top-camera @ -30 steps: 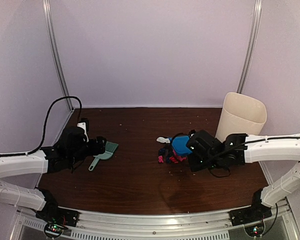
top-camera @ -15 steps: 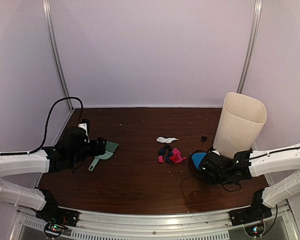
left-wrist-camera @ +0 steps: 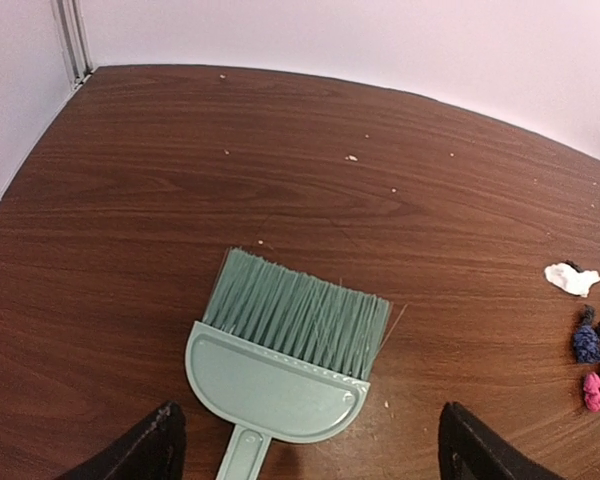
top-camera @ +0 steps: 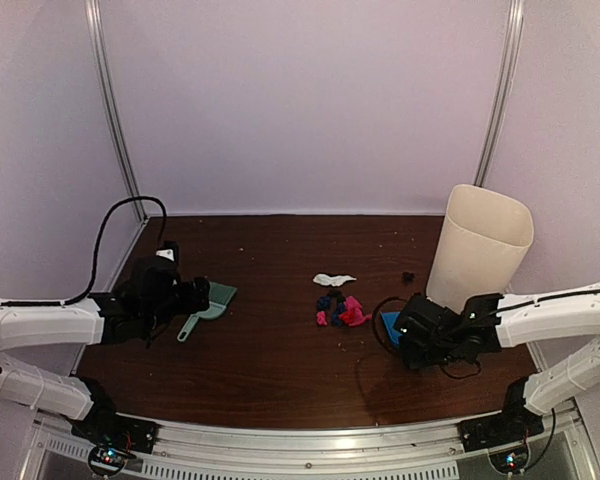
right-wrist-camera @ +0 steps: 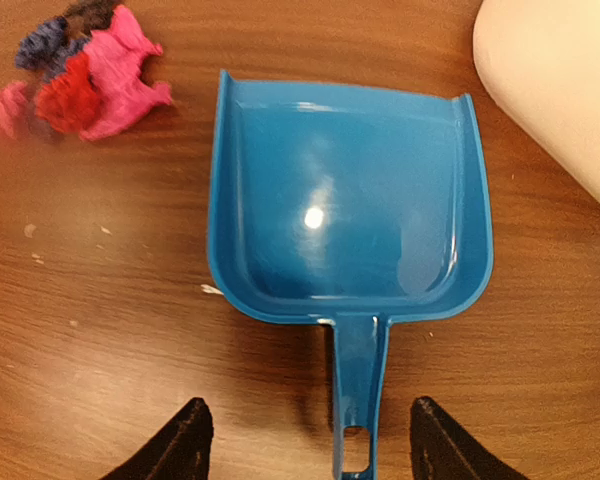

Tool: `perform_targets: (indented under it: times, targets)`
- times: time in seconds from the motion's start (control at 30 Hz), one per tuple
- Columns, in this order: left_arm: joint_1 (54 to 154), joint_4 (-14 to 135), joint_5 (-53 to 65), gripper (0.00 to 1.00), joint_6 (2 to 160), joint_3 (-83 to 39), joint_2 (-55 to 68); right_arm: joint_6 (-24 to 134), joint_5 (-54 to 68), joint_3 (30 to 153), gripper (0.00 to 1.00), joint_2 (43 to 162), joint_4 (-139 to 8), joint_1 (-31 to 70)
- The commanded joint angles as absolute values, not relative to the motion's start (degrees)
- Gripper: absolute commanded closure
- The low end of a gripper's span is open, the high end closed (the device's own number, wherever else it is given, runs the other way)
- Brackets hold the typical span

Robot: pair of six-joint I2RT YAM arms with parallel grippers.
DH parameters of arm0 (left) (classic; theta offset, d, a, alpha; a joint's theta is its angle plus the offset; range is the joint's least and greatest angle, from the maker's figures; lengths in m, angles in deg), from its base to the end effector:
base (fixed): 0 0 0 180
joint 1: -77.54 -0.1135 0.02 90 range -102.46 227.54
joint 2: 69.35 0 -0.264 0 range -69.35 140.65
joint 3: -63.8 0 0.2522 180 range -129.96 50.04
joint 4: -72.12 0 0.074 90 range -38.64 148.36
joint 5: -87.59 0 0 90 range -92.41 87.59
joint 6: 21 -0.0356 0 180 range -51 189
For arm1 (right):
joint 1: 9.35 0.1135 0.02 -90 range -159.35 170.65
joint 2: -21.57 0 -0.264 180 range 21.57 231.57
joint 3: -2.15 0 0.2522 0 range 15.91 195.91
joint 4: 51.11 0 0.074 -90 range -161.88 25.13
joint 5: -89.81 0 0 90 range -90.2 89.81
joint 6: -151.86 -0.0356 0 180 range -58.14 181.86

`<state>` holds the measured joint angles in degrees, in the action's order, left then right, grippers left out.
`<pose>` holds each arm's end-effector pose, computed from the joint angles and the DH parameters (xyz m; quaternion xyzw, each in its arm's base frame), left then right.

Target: Sweep away the paper scraps from the table

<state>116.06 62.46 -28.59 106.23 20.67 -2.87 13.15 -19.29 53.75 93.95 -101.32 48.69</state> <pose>0.1937 -0.1341 0.1979 -0.0984 0.8572 -0.1282 0.4890 0.1215 0.1728 0.1739 -0.0518 0.9716 0.0331 0.2285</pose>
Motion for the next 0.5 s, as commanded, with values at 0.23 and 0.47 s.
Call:
perform_targets:
  times: [0.23,0.47]
  targets:
    - [111.64,64.42,-28.02,0.11,109.42,21.38,-0.24,20.16,-7.81,63.38,0.27,92.35,-79.81,49.80]
    - [109.37,65.83,-25.76,0.12,110.14,23.00,-0.64,24.59,7.03,86.19,0.26,123.48,-63.79,49.40]
